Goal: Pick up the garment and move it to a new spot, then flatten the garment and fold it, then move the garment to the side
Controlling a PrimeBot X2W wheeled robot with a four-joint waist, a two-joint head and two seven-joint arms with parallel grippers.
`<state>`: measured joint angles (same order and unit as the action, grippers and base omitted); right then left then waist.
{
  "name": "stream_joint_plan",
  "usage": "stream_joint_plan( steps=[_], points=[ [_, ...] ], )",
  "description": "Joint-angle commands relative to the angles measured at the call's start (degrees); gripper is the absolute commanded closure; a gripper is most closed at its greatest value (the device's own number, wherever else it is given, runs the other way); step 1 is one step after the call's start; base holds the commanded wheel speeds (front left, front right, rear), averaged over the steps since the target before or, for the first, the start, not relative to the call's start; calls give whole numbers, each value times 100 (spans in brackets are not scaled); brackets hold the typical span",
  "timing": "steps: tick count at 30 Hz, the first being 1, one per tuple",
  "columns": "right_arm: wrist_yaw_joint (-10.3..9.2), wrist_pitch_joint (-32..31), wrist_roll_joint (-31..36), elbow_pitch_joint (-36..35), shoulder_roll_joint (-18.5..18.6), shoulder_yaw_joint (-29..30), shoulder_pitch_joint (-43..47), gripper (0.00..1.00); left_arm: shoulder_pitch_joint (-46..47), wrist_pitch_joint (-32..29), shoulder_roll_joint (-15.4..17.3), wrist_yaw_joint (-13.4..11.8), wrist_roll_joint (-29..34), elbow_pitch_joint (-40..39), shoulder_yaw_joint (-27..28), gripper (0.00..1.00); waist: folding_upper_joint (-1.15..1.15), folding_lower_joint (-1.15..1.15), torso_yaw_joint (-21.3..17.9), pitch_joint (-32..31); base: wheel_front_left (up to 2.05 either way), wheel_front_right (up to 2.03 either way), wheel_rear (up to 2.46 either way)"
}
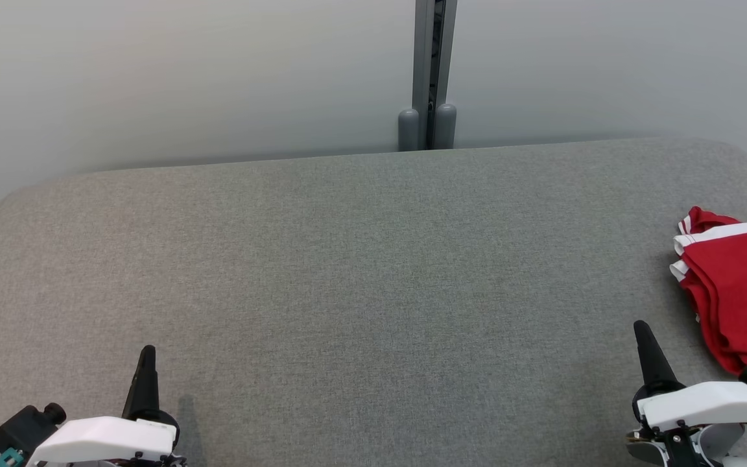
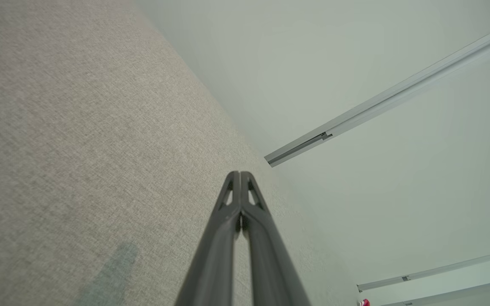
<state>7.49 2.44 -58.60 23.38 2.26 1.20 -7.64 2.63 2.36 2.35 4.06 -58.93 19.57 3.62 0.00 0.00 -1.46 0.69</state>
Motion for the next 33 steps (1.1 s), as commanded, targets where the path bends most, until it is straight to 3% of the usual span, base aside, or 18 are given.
stream_joint_plan(
  steps=[1, 33],
  points=[
    [0, -49, -173, -101, 49, 36, -16, 100, 144, -36, 38, 53, -167, -87, 42, 100, 0, 0, 3, -1, 0, 0, 0],
    [1, -506, -1871, -566, 70, 312, 75, 100, 295, -494, 54, 212, -1856, -346, 183, 100, 0, 0, 68, -24, 0, 0, 0]
  ],
)
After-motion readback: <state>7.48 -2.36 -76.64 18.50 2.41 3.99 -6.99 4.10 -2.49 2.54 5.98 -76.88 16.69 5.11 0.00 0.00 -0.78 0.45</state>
